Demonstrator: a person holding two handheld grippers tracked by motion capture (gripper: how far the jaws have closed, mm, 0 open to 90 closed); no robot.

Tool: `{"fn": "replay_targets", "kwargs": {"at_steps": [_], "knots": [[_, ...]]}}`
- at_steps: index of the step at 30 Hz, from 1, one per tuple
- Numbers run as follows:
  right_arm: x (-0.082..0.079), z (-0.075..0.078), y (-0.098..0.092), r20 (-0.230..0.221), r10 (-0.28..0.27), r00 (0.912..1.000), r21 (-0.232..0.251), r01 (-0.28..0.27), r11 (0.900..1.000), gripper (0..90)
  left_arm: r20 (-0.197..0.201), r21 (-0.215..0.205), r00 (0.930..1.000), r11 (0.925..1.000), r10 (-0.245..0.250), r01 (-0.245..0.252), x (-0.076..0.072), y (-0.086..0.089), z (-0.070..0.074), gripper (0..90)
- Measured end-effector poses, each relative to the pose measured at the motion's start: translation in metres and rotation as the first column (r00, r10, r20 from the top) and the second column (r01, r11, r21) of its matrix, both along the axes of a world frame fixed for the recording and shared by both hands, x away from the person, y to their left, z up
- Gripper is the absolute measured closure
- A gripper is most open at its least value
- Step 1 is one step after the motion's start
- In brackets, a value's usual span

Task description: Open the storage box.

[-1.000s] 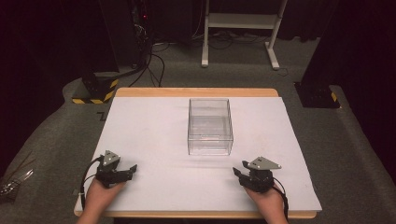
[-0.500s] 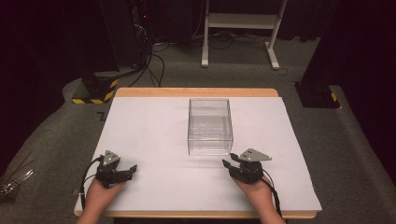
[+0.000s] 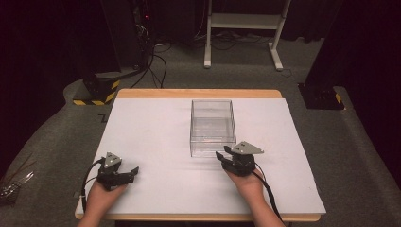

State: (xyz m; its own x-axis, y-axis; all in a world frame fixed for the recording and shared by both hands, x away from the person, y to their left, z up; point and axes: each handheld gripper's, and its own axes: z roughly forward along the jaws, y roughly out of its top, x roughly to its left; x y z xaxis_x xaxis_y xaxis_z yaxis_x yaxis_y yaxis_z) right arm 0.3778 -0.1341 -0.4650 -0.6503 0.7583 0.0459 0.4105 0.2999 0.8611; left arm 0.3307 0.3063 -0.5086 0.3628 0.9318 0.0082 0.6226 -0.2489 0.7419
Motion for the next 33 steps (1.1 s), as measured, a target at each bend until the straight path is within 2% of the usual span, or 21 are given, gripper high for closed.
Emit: {"fn": "replay_targets", "kwargs": {"at_steps": [5, 10, 18, 23, 29, 33], "knots": [[0.008, -0.001, 0.001, 0.002, -0.017, 0.9999, 0.025, 0.017, 1.000, 56.0, -0.001, 0.000, 1.0000, 1.0000, 0.000, 0.000, 0.000, 0.000, 0.000, 19.9], [0.014, -0.002, 0.001, 0.026, -0.012, 0.9996, 0.047, 0.011, 0.999, 57.3, 0.000, 0.005, 1.0000, 1.0000, -0.001, 0.001, 0.000, 0.000, 0.000, 19.9], [0.020, -0.003, 0.002, 0.060, 0.042, 0.9973, 0.051, -0.045, 0.998, 61.6, 0.000, 0.000, 1.0000, 1.0000, 0.000, 0.000, 0.000, 0.000, 0.000, 19.9], [0.021, -0.003, 0.003, 0.069, 0.056, 0.9960, 0.053, -0.060, 0.997, 63.4, 0.000, 0.001, 1.0000, 1.0000, 0.000, 0.000, 0.000, 0.000, 0.000, 19.9], [0.024, -0.002, 0.000, 0.082, 0.081, 0.9934, 0.086, -0.088, 0.992, 69.6, 0.001, 0.001, 1.0000, 1.0000, 0.000, 0.000, 0.000, 0.000, 0.000, 19.9], [0.026, -0.003, -0.001, 0.073, 0.099, 0.9924, 0.104, -0.106, 0.989, 71.5, 0.002, 0.003, 1.0000, 1.0000, 0.000, 0.000, 0.000, 0.000, 0.000, 20.0]]}}
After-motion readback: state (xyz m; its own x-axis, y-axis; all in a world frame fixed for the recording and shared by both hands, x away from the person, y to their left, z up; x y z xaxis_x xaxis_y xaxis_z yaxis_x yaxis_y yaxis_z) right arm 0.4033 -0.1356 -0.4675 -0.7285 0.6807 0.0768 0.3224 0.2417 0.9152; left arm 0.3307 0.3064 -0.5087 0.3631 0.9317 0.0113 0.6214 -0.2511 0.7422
